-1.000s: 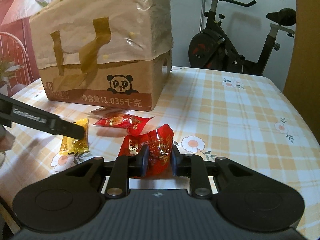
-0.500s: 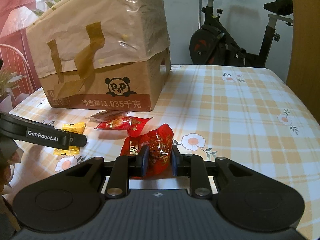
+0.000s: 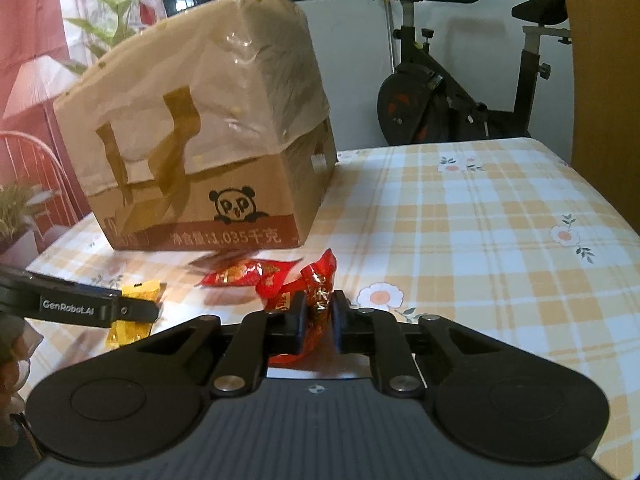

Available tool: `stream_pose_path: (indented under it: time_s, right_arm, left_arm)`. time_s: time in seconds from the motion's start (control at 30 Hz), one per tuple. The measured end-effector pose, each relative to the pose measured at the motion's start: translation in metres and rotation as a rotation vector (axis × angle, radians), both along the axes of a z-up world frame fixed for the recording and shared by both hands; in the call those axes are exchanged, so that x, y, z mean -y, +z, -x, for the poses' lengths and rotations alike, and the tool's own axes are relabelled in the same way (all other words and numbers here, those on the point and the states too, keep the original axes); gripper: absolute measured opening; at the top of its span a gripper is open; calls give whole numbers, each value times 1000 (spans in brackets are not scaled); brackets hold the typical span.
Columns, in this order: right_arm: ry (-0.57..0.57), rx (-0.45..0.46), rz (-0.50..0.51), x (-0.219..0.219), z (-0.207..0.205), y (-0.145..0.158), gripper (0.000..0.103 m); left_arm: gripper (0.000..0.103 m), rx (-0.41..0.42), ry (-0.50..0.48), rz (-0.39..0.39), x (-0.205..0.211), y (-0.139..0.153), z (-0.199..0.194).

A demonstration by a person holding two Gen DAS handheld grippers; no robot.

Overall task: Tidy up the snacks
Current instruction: 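Lift and carry the red and yellow packets over the box, then open both grippers to drop the two packets into the box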

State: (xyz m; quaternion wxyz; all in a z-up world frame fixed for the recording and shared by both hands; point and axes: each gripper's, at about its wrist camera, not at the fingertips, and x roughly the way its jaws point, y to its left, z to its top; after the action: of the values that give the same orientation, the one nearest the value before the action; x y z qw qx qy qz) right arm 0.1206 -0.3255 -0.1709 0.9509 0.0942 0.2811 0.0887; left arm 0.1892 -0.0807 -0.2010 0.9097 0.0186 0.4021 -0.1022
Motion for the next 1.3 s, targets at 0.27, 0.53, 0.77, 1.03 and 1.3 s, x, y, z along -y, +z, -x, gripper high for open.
stream_pose_path:
  time_s: [0.27, 0.53, 0.77, 1.03, 1.3]
  right_arm:
    - [-45, 51, -46, 9, 8, 5, 12]
    - [-96, 139, -92, 16, 19, 25, 12]
    - [-76, 285, -102, 9, 18, 76, 12]
    - [-32, 502, -101, -7, -5, 153, 12]
    - [-66, 533, -78, -38, -71, 176, 12]
  left_arm:
    - [50, 41, -22, 31, -8, 16, 10]
    - [50, 185, -43, 23, -20, 52, 27]
    - [50, 344, -31, 46, -43, 104, 29]
    - [50, 545, -75, 50, -55, 180, 17]
    - [50, 534, -33, -7, -44, 204, -43]
